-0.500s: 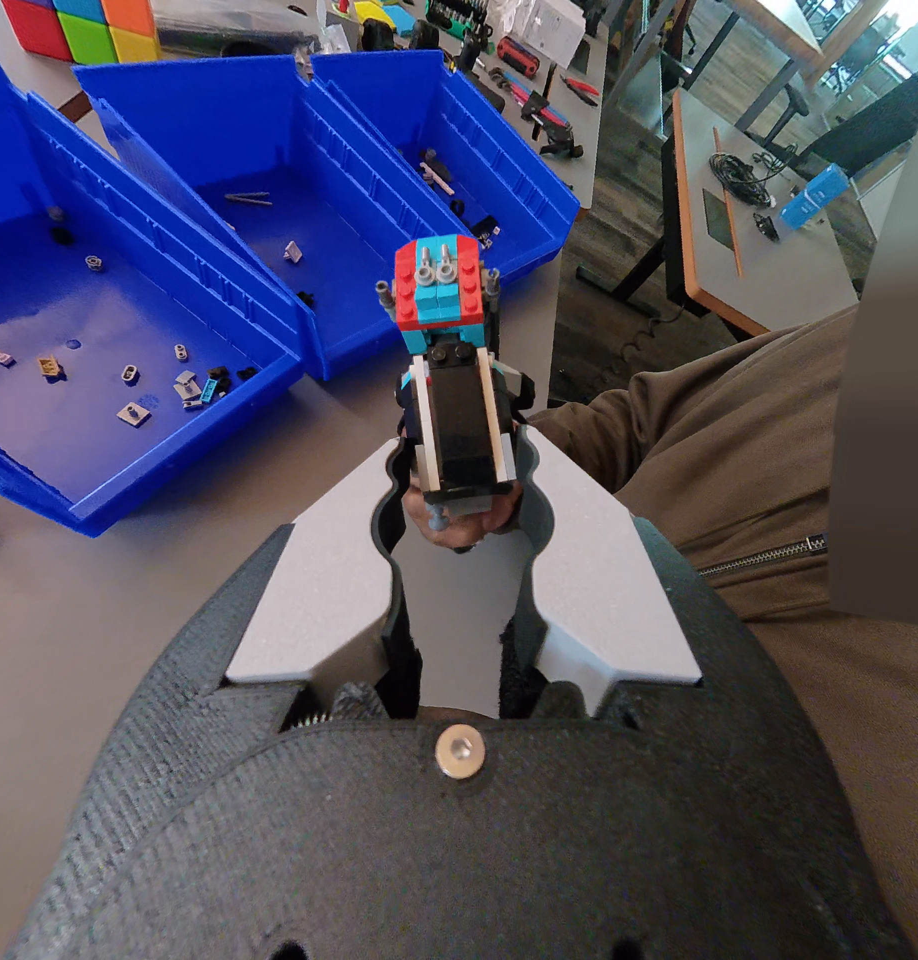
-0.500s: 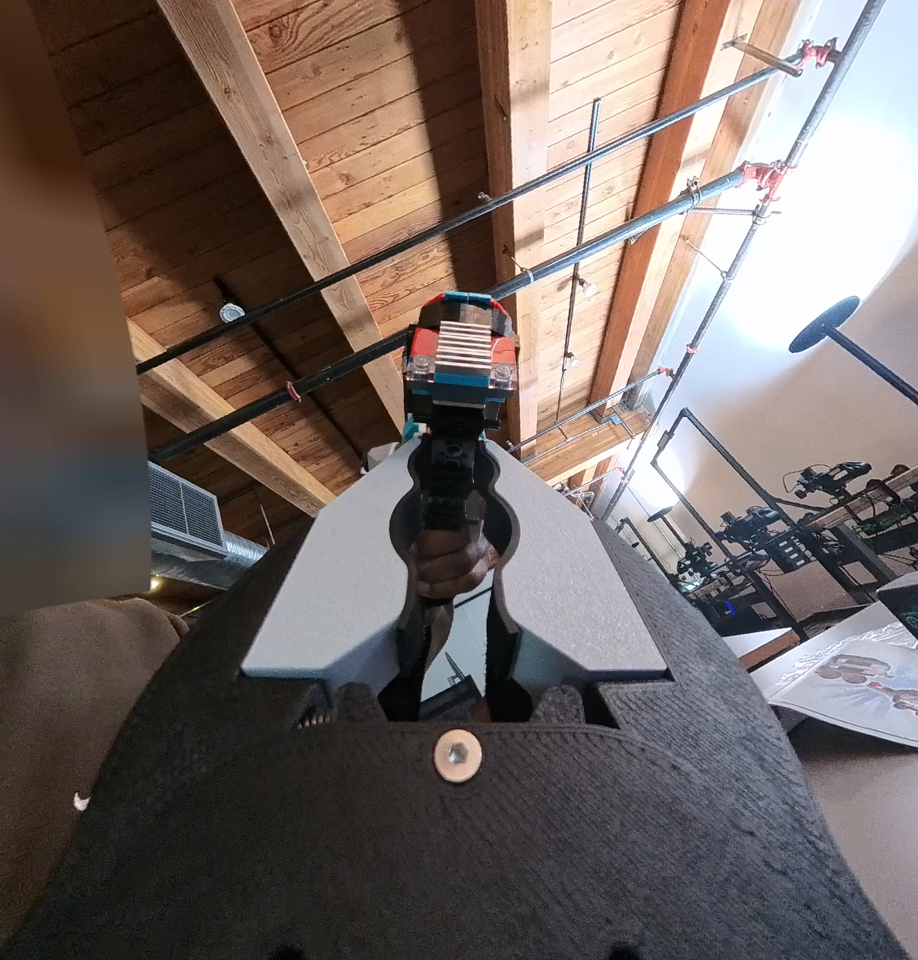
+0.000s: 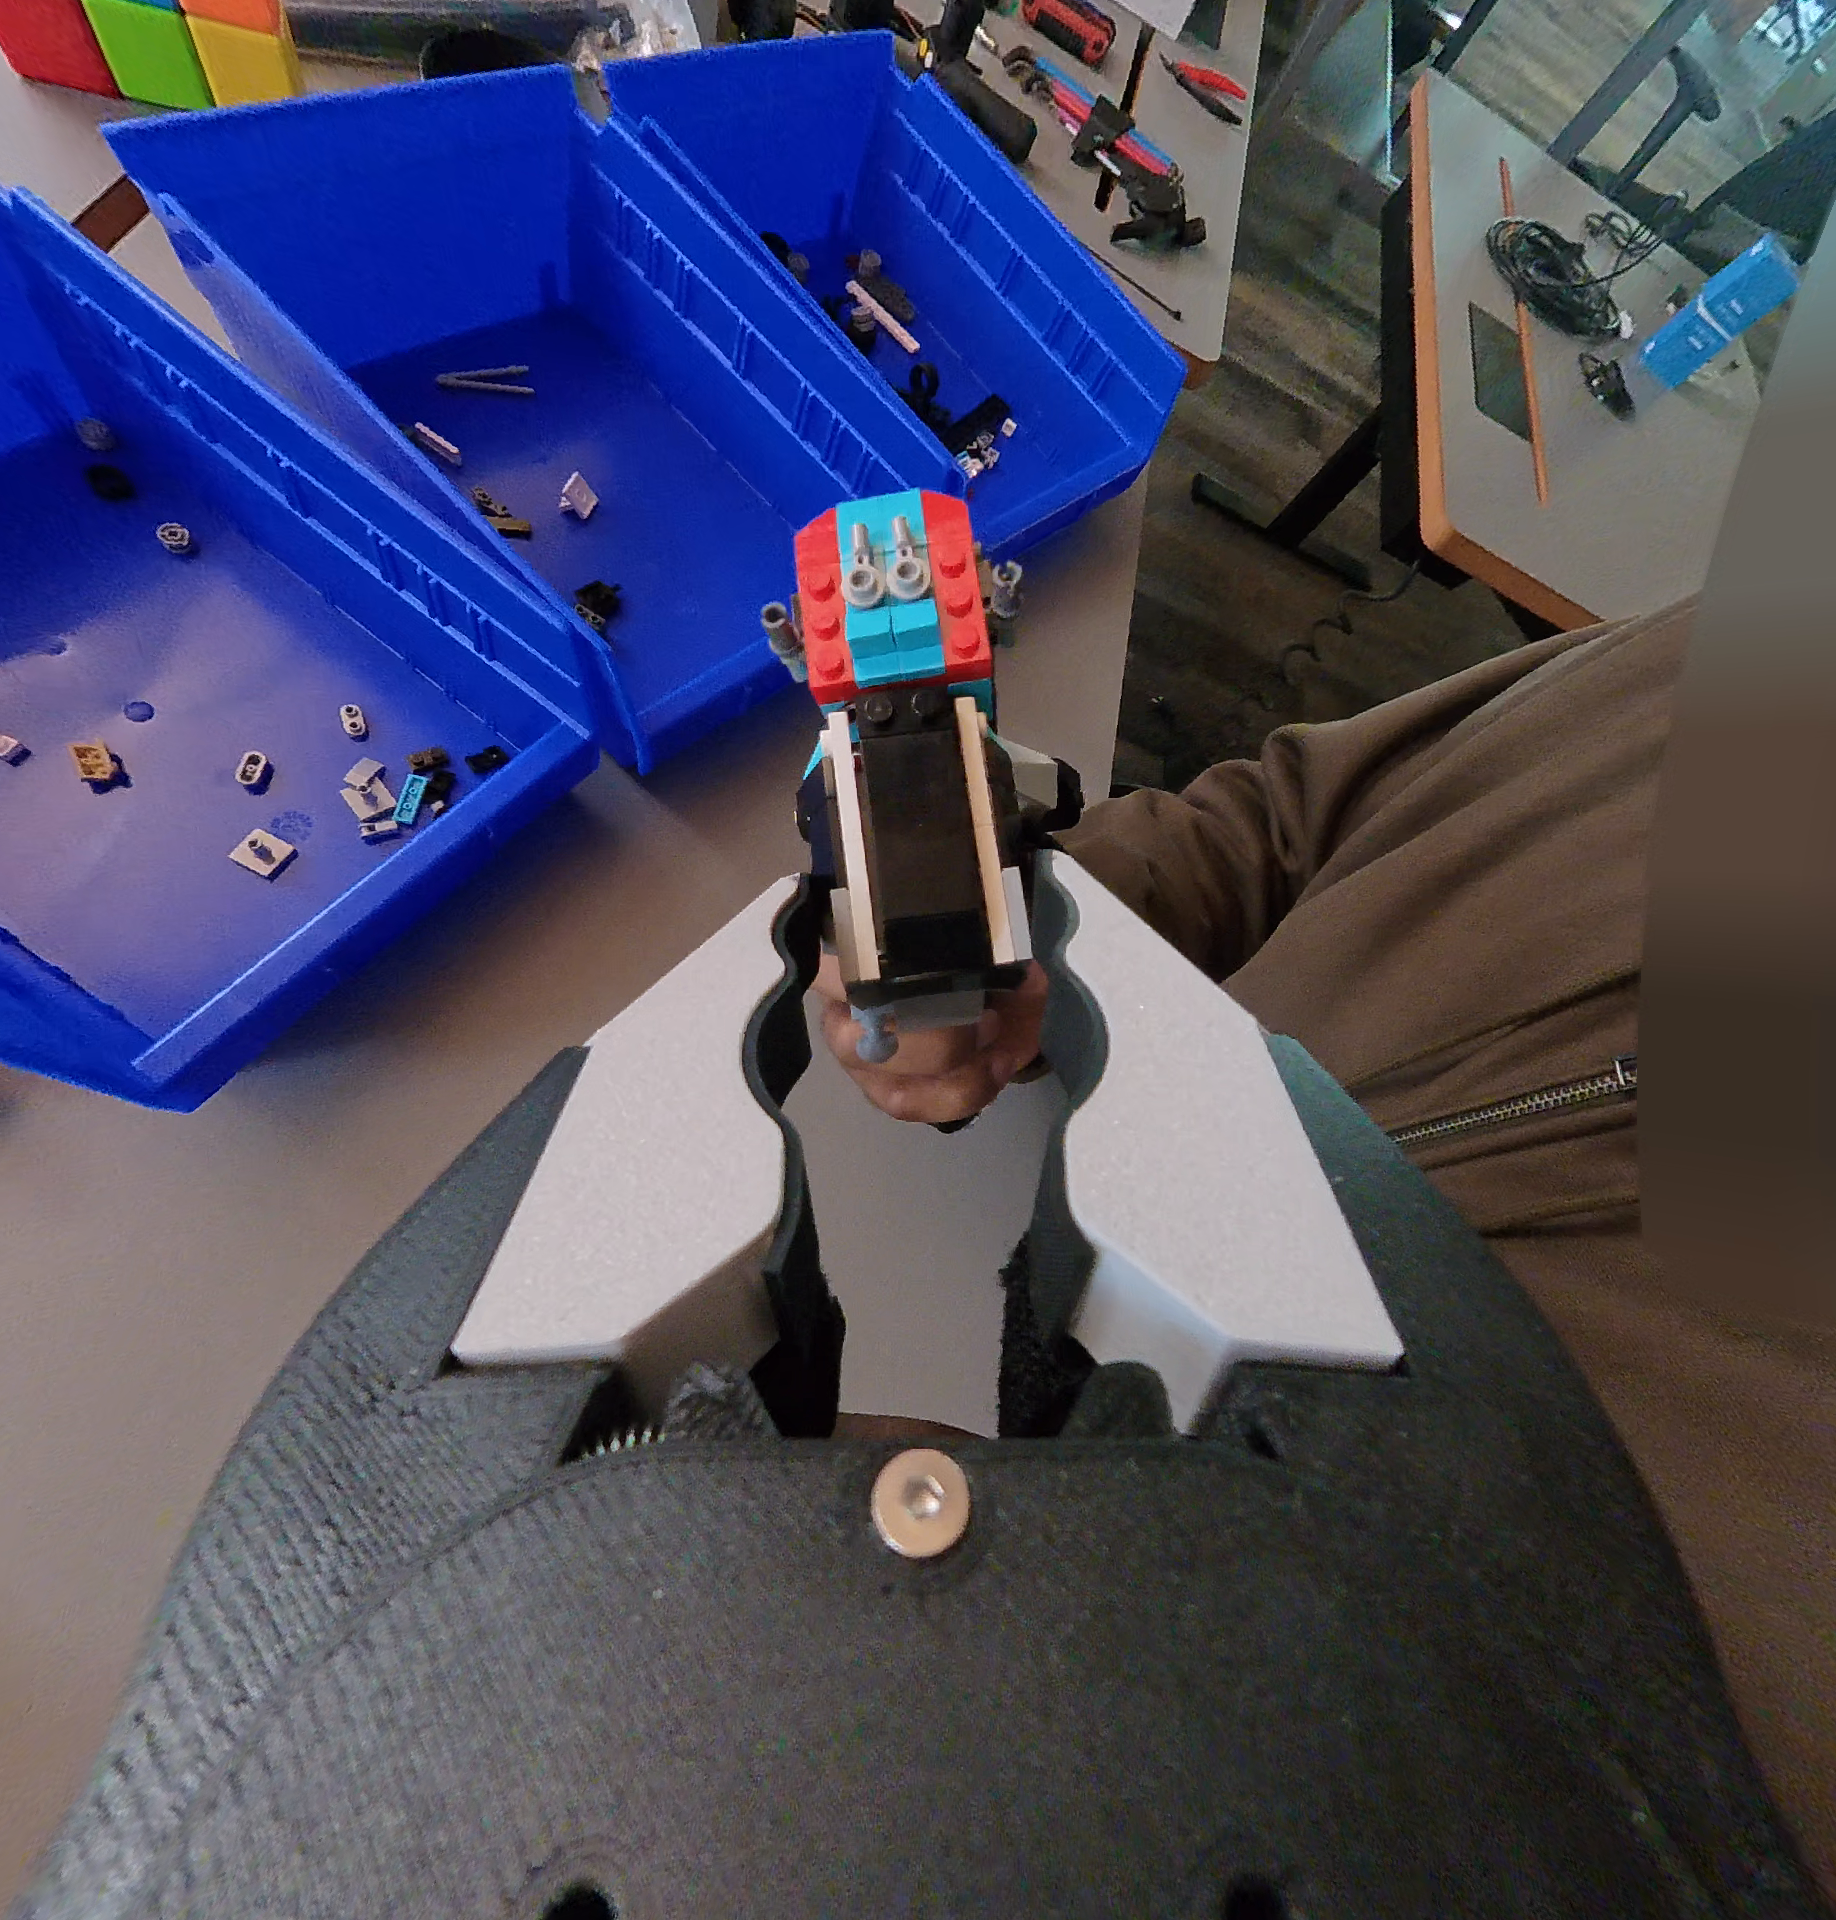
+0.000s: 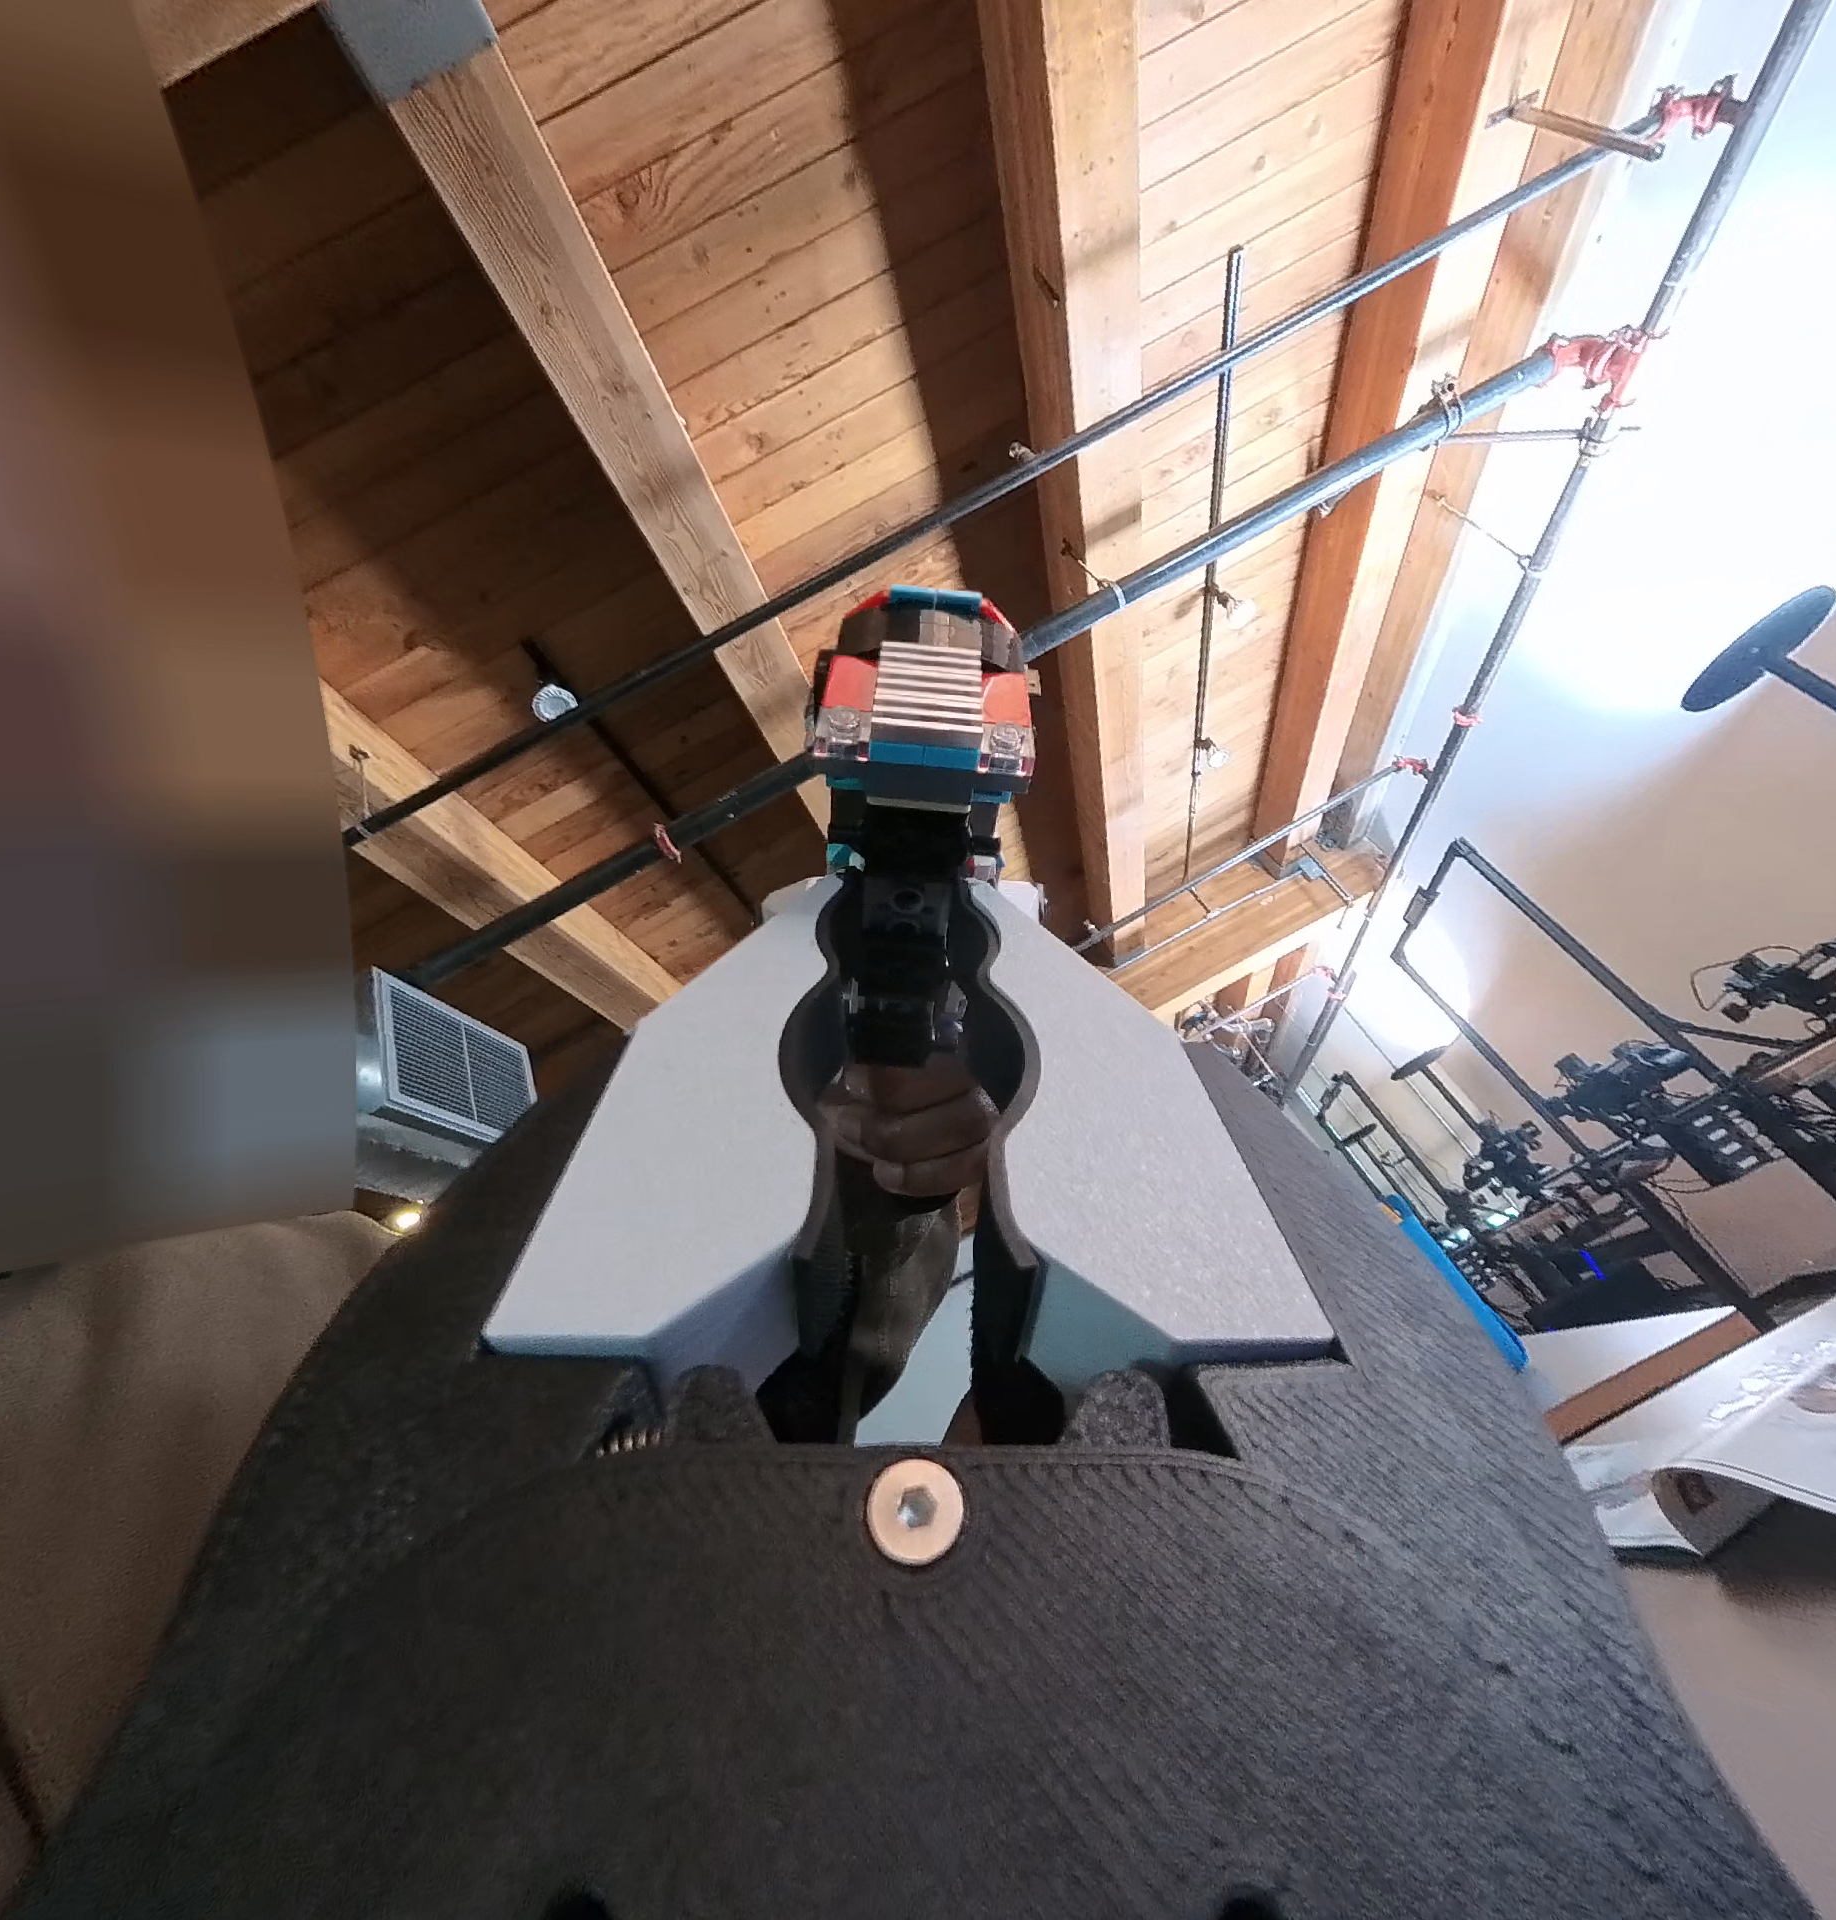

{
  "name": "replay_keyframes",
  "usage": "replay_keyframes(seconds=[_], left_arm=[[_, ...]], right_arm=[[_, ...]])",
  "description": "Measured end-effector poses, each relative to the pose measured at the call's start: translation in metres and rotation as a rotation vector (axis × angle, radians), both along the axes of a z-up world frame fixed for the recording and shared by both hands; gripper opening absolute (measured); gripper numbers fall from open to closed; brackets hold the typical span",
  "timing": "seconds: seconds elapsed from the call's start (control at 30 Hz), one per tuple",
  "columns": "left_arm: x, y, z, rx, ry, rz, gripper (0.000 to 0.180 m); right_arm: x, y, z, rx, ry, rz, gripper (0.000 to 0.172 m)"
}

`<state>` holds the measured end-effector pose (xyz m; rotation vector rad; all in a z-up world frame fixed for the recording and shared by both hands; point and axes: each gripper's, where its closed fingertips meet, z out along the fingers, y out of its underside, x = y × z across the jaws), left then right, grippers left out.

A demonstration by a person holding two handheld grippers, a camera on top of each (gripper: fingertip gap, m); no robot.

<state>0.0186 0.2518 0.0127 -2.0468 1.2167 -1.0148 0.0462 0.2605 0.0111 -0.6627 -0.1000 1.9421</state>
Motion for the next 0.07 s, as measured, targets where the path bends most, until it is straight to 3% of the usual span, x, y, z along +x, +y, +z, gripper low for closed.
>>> replay_keyframes(seconds=[0.07], left_arm=[[0.0019, -0.0004, 0.0007, 0.007, 0.013, 0.004, 0.042]], right_arm=[[0.0019, -0.0003, 0.0006, -0.002, 0.009, 0.003, 0.016]])
